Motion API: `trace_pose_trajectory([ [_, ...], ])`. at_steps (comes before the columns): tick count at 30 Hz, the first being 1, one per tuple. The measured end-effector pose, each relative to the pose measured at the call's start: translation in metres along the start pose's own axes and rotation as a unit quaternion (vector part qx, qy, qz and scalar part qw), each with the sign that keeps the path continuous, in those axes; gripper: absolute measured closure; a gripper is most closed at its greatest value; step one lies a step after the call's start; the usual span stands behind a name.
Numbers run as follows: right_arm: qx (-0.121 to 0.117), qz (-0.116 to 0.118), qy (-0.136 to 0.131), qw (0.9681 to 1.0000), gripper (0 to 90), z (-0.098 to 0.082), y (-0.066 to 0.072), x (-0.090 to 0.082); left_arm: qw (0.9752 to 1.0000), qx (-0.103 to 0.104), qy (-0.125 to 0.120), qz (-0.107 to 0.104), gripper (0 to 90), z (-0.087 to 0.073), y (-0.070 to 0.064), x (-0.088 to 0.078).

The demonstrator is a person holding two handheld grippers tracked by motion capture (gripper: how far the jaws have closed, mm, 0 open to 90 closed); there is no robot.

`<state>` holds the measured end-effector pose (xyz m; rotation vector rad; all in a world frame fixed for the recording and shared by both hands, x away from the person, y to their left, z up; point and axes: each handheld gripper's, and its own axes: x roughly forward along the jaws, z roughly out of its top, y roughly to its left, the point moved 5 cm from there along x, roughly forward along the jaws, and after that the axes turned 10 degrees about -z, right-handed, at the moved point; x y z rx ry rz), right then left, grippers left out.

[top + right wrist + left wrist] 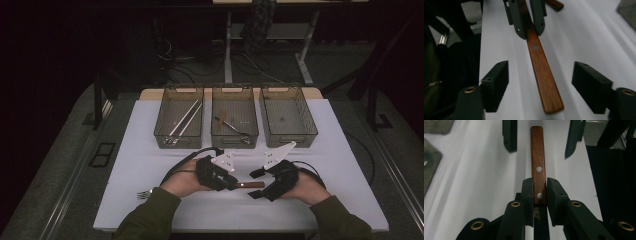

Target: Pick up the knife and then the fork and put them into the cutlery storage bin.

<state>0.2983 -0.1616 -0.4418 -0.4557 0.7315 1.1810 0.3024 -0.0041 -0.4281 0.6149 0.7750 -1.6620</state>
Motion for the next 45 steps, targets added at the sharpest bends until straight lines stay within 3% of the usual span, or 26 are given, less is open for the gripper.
trace_pose_trajectory([
  [7,-0.033,0.014,0.039,0.9986,52.2,0.001,0.007,0.011,0.9999,0.005,0.010,-0.009,76.2,0.001,-0.005,0.005],
  [15,-0.054,0.019,0.053,0.9970,65.4,0.004,0.012,0.017,0.9996,0.013,0.023,-0.012,76.1,0.004,-0.007,0.009],
  [26,-0.074,0.025,0.062,0.9950,74.4,0.004,0.018,0.020,0.9992,0.022,0.030,-0.018,76.1,0.005,-0.010,0.012],
  [31,-0.066,0.028,0.064,0.9954,75.0,0.005,0.020,0.018,0.9992,0.027,0.024,-0.019,75.8,0.005,-0.011,0.011],
  [34,-0.063,0.025,0.060,0.9959,75.1,0.006,0.020,0.018,0.9996,0.020,0.012,-0.018,73.6,0.004,-0.009,0.009],
  [39,-0.055,0.011,0.065,0.9962,75.0,0.002,0.016,0.016,0.9993,-0.019,-0.031,-0.004,54.2,-0.006,-0.007,-0.004],
  [42,-0.046,-0.001,0.059,0.9972,75.0,0.000,0.010,0.009,0.9963,-0.046,-0.069,0.020,48.2,-0.018,-0.006,-0.018],
  [44,-0.036,-0.008,0.054,0.9979,75.0,-0.002,0.006,0.003,0.9919,-0.062,-0.097,0.053,44.0,-0.028,-0.006,-0.029],
  [45,-0.031,-0.015,0.053,0.9980,75.0,-0.004,0.003,0.000,0.9884,-0.072,-0.115,0.068,42.3,-0.033,-0.006,-0.034],
])
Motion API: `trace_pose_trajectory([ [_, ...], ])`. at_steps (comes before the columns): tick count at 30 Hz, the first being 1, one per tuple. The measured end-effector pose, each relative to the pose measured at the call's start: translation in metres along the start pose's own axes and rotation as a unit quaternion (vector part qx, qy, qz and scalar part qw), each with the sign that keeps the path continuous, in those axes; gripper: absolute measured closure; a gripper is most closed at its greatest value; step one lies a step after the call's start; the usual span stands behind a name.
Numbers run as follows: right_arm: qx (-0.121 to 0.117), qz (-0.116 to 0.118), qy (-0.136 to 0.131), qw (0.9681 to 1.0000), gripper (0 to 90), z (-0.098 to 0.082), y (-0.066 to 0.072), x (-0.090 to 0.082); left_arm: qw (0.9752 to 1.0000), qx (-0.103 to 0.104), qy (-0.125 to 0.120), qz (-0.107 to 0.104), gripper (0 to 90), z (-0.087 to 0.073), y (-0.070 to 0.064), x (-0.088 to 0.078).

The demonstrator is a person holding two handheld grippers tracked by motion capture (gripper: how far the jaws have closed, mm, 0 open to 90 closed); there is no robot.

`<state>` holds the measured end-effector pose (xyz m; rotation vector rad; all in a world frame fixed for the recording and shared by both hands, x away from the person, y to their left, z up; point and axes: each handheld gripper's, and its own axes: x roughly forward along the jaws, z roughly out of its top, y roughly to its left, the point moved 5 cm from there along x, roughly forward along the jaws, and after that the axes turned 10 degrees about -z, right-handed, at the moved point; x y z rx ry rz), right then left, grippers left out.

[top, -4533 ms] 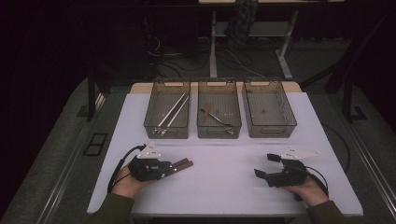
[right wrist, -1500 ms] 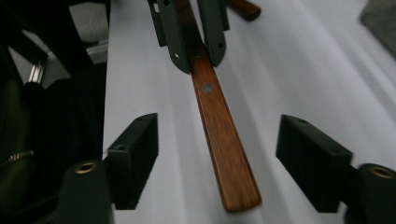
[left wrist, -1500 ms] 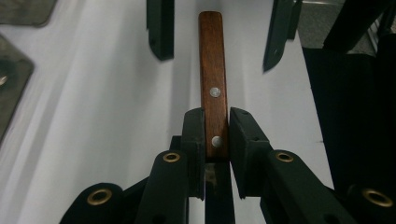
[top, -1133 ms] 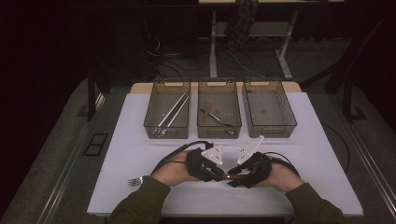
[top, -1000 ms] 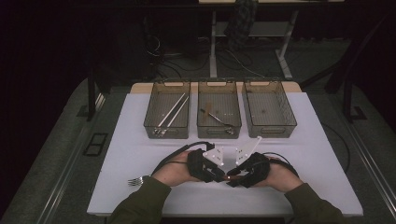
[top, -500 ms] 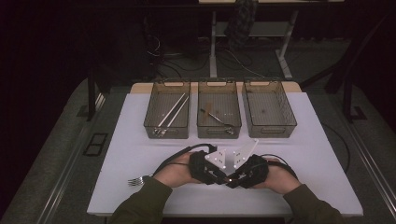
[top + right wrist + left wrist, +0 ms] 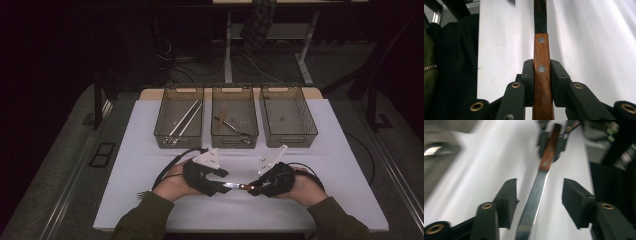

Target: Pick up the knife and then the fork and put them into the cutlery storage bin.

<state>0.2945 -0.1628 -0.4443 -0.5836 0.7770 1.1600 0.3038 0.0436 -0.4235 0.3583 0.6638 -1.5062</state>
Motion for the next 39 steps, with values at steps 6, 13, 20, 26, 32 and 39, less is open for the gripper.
trace_pose_trajectory([
  [6,0.031,-0.030,-0.003,0.9991,74.9,-0.013,-0.020,-0.015,0.9950,-0.034,-0.045,0.083,33.3,-0.028,0.001,-0.024],
  [13,0.063,-0.068,-0.011,0.9956,74.9,-0.024,-0.042,-0.032,0.9862,-0.087,-0.064,0.125,19.1,-0.060,0.004,-0.033],
  [20,0.109,-0.104,-0.025,0.9882,74.9,-0.029,-0.067,-0.052,0.9800,-0.104,-0.072,0.154,9.3,-0.071,0.003,-0.039],
  [26,0.146,-0.126,-0.051,0.9799,74.9,-0.032,-0.086,-0.068,0.9769,-0.115,-0.078,0.163,2.3,-0.074,0.004,-0.039],
  [32,0.174,-0.149,-0.063,0.9714,74.9,-0.032,-0.107,-0.083,0.9769,-0.118,-0.075,0.161,0.0,-0.076,0.005,-0.038],
  [39,0.213,-0.184,-0.058,0.9578,74.9,-0.034,-0.141,-0.099,0.9765,-0.129,-0.078,0.154,0.0,-0.076,0.006,-0.039],
])
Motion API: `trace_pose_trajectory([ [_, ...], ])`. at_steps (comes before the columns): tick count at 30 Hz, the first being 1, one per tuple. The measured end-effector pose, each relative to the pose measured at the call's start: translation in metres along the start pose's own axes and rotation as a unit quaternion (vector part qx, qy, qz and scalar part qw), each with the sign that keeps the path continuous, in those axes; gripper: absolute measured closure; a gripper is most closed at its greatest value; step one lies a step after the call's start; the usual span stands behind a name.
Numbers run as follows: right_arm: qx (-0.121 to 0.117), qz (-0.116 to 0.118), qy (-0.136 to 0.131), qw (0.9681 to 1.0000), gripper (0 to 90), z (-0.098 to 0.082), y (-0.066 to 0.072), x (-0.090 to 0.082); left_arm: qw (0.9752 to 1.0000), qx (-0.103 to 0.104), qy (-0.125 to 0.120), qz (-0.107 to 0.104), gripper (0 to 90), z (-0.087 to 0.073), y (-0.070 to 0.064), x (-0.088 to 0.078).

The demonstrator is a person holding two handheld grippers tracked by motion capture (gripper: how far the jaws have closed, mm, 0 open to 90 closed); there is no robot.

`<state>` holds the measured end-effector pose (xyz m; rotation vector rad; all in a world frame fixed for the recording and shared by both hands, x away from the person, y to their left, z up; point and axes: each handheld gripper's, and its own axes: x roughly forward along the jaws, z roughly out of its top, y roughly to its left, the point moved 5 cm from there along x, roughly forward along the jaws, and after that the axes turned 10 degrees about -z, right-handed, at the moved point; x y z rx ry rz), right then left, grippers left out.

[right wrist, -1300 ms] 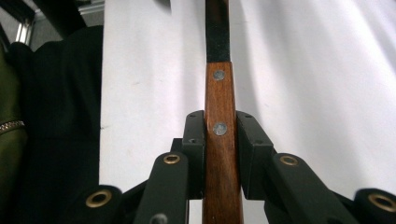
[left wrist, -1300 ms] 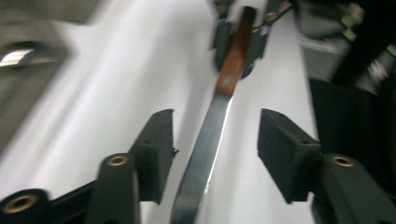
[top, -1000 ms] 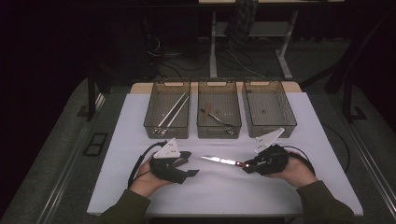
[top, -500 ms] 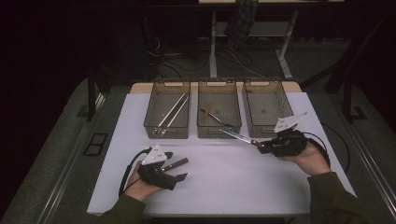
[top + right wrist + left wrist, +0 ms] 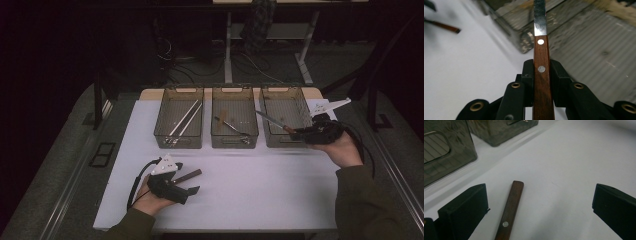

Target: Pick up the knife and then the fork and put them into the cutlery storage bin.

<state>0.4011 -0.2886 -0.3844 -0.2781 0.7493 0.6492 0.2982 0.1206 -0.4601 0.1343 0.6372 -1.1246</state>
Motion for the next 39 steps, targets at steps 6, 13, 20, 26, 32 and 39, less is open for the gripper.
trace_pose_trajectory([
  [6,0.032,-0.038,0.009,0.9987,74.9,0.012,-0.028,0.000,0.9999,0.008,0.007,-0.006,0.0,0.000,-0.003,0.002],
  [13,0.052,-0.075,0.030,0.9954,74.9,0.020,-0.056,0.014,0.9997,0.014,0.008,-0.017,0.0,0.000,-0.005,0.003],
  [20,0.063,-0.099,0.069,0.9907,74.9,0.019,-0.065,0.039,0.9996,0.013,0.006,-0.024,0.0,0.000,-0.006,0.003],
  [26,0.069,-0.103,0.108,0.9865,74.9,0.013,-0.064,0.061,0.9995,0.015,0.006,-0.026,0.0,0.001,-0.007,0.002],
  [32,0.067,-0.110,0.133,0.9827,74.9,0.007,-0.065,0.073,0.9994,0.016,0.007,-0.029,0.0,0.001,-0.008,0.003],
  [39,0.068,-0.109,0.154,0.9797,74.8,0.001,-0.064,0.081,0.9993,0.018,0.009,-0.031,0.0,0.001,-0.009,0.003],
])
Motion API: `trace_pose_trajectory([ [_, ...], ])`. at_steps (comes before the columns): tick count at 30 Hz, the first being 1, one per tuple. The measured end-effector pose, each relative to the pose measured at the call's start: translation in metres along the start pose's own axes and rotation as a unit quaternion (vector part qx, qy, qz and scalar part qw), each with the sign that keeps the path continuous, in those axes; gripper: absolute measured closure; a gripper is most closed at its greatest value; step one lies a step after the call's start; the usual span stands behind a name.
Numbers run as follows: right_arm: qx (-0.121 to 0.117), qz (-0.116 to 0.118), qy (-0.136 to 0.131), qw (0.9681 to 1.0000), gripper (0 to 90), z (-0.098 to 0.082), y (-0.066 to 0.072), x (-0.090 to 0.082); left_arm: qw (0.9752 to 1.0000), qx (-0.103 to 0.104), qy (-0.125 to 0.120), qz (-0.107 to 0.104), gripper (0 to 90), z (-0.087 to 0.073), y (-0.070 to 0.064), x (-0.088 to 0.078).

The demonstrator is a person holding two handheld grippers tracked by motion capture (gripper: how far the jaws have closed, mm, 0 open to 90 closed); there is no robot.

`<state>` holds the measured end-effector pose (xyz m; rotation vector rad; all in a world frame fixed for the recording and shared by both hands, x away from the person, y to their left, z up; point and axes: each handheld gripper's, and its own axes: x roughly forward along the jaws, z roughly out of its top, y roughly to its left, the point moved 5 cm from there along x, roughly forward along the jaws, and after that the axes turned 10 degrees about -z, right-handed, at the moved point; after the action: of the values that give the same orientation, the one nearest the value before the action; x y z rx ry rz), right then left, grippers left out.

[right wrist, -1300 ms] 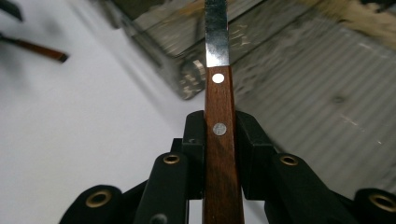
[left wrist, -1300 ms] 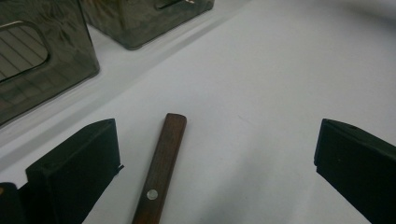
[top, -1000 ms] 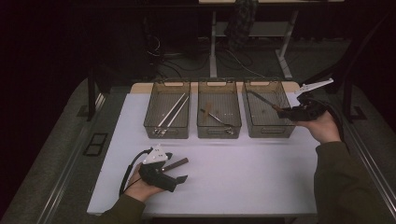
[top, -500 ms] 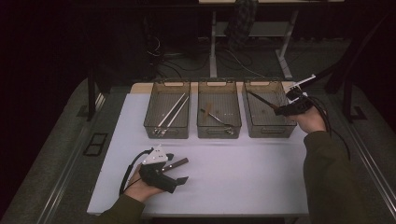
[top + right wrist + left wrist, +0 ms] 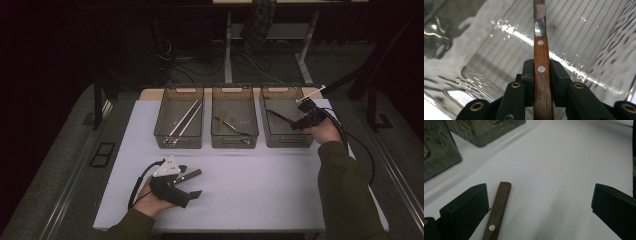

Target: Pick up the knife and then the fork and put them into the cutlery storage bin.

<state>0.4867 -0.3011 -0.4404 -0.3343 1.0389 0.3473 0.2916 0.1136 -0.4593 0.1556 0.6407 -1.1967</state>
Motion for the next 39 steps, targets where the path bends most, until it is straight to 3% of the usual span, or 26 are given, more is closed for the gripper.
trace_pose_trajectory([
  [3,-0.001,-0.004,0.001,1.0000,73.6,0.001,0.000,0.001,1.0000,0.000,0.001,-0.001,0.0,0.000,0.000,0.000],
  [8,0.018,-0.007,-0.056,0.9982,57.2,0.009,-0.004,-0.015,1.0000,0.001,0.001,-0.001,0.0,0.000,-0.001,0.000],
  [14,0.039,0.026,-0.130,0.9904,41.2,0.007,-0.003,-0.043,1.0000,0.004,0.002,0.001,0.7,0.002,0.000,-0.003],
  [17,0.034,0.051,-0.163,0.9848,34.6,0.001,0.004,-0.054,0.9999,0.004,0.006,0.008,2.4,0.002,0.002,-0.006],
  [21,0.015,0.049,-0.184,0.9815,27.0,-0.010,0.015,-0.062,0.9998,0.006,0.006,0.019,7.7,0.004,0.005,-0.011],
  [26,0.005,0.062,-0.217,0.9741,18.3,-0.026,0.033,-0.072,0.9997,0.004,0.008,0.024,18.2,0.005,0.011,-0.020],
  [34,0.005,0.067,-0.260,0.9634,15.8,-0.053,0.063,-0.085,0.9994,-0.003,0.029,0.020,37.7,0.007,0.021,-0.027],
  [37,0.000,0.073,-0.265,0.9615,15.8,-0.064,0.074,-0.086,0.9991,-0.006,0.040,0.017,43.4,0.008,0.025,-0.028],
  [39,-0.002,0.074,-0.263,0.9620,15.8,-0.072,0.079,-0.084,0.9990,-0.007,0.041,0.017,47.0,0.010,0.029,-0.029],
])
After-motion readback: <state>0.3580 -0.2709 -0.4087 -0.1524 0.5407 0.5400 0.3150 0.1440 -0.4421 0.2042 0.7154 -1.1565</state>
